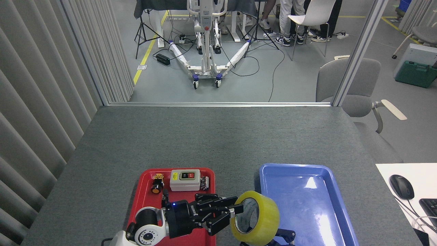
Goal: Place and move tape with both arms
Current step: 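Close the right gripper on the tape held by the left hand, then release the tape from the left hand and withdraw it, then lower the tape into the blue tray and open the right gripper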
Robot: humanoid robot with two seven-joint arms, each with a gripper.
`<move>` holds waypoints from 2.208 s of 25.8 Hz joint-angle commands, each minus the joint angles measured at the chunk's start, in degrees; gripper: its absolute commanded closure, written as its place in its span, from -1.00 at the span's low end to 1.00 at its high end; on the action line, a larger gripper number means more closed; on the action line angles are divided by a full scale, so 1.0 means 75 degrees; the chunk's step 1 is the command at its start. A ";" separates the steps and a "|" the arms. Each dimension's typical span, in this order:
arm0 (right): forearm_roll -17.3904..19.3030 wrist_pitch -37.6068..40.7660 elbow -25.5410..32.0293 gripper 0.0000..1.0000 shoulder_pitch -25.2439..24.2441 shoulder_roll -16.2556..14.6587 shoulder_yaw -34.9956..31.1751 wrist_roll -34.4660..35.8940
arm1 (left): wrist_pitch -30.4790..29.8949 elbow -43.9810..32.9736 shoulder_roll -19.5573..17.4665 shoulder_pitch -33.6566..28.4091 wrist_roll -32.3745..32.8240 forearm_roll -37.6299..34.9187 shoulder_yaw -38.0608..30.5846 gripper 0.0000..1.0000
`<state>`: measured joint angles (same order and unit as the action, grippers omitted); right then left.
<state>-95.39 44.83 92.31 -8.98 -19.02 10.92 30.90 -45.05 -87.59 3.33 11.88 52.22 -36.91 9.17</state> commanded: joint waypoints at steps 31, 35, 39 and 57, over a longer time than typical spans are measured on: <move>0.2019 -0.2872 0.0032 1.00 0.0318 -0.0264 -0.1433 -0.5842 | 0.5761 -0.1529 -0.0902 -0.2697 -0.6787 -0.5355 -0.0461 -0.81; 0.2898 -0.2860 0.0020 1.00 0.0787 -0.0241 -0.1445 -0.8737 | 0.7354 -0.1529 -0.1066 -0.2662 -0.6775 -0.5215 -0.0461 -0.98; 0.3367 -0.2895 0.0102 1.00 0.1173 -0.0194 -0.1445 -1.0331 | 0.8784 -0.1529 -0.1394 -0.2627 -0.6740 -0.5062 -0.0426 -0.99; 0.4128 -0.4032 0.0325 0.61 0.1759 -0.0030 -0.1480 -1.1785 | 0.6804 -0.1458 -0.1581 -0.2451 -0.7162 -0.6551 -0.0227 -0.99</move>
<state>-64.36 15.20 94.83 4.24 -19.27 -0.17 -57.54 6.51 -98.82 -8.90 -6.66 -1.31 -82.45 6.88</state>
